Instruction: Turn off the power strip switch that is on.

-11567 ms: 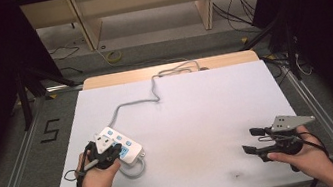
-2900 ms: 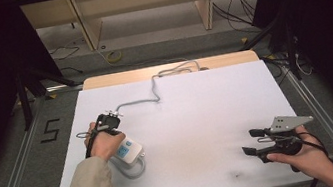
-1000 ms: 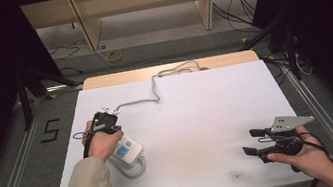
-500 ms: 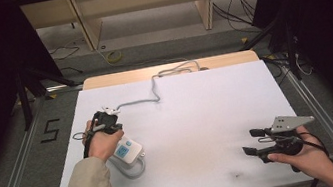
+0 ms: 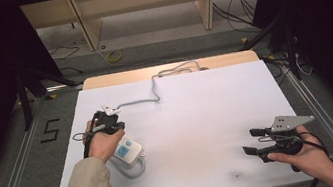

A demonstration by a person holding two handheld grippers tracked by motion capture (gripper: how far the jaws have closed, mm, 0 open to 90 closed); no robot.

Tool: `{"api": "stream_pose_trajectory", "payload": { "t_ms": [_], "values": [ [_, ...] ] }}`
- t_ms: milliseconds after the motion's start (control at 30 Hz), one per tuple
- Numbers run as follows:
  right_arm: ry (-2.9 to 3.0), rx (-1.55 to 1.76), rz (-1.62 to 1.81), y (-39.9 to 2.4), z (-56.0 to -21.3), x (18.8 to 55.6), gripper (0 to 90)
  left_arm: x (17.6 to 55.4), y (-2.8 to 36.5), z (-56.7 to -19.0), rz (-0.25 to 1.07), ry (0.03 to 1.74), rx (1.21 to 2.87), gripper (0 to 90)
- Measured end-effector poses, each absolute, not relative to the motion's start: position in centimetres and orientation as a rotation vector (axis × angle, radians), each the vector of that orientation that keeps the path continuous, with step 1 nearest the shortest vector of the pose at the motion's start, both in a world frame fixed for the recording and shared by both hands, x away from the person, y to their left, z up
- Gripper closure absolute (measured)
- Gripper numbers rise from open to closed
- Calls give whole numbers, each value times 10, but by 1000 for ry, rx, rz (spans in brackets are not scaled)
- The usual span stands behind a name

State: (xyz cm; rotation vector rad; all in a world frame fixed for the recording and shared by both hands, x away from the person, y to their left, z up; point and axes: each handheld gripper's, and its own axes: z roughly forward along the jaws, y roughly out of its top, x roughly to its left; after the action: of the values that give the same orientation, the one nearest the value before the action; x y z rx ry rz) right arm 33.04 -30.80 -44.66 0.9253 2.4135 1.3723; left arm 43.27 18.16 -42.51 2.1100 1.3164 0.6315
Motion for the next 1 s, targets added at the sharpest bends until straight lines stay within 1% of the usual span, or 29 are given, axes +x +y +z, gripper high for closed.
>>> {"api": "stream_pose_trajectory", "payload": {
  "t_ms": [167, 233, 333, 400, 467, 533, 567, 633, 733, 767, 800, 933, 1000],
  "values": [
    [2407, 933, 1373, -309, -446, 331, 294, 431, 181, -423, 622, 1298, 2093, 834],
    [2405, 937, 1379, -309, -446, 331, 294, 431, 180, -423, 626, 1289, 2087, 807],
    [2405, 940, 1377, -309, -446, 331, 294, 430, 179, -422, 649, 1252, 2073, 731],
    [2406, 935, 1377, -309, -447, 331, 294, 429, 177, -422, 656, 1225, 2062, 665],
    [2405, 937, 1376, -309, -447, 331, 294, 429, 175, -421, 655, 1234, 2054, 627],
    [2405, 937, 1376, -309, -447, 331, 294, 429, 173, -420, 657, 1238, 2076, 538],
    [2405, 937, 1376, -309, -447, 331, 294, 429, 172, -420, 665, 1232, 2080, 538],
    [2405, 938, 1372, -310, -447, 331, 294, 428, 171, -420, 680, 1214, 2084, 500],
    [2403, 938, 1372, -310, -447, 331, 294, 428, 171, -420, 709, 1196, 2072, 399],
    [2405, 939, 1366, -311, -447, 332, 294, 428, 171, -420, 711, 1194, 2073, 349],
    [2405, 939, 1366, -311, -447, 332, 294, 427, 171, -420, 711, 1195, 2075, 349],
    [2406, 946, 1366, -311, -447, 332, 293, 424, 168, -419, 651, 1214, 2047, 267],
    [2406, 946, 1365, -311, -447, 332, 294, 422, 165, -418, 641, 1193, 2041, 259]
  ]
}}
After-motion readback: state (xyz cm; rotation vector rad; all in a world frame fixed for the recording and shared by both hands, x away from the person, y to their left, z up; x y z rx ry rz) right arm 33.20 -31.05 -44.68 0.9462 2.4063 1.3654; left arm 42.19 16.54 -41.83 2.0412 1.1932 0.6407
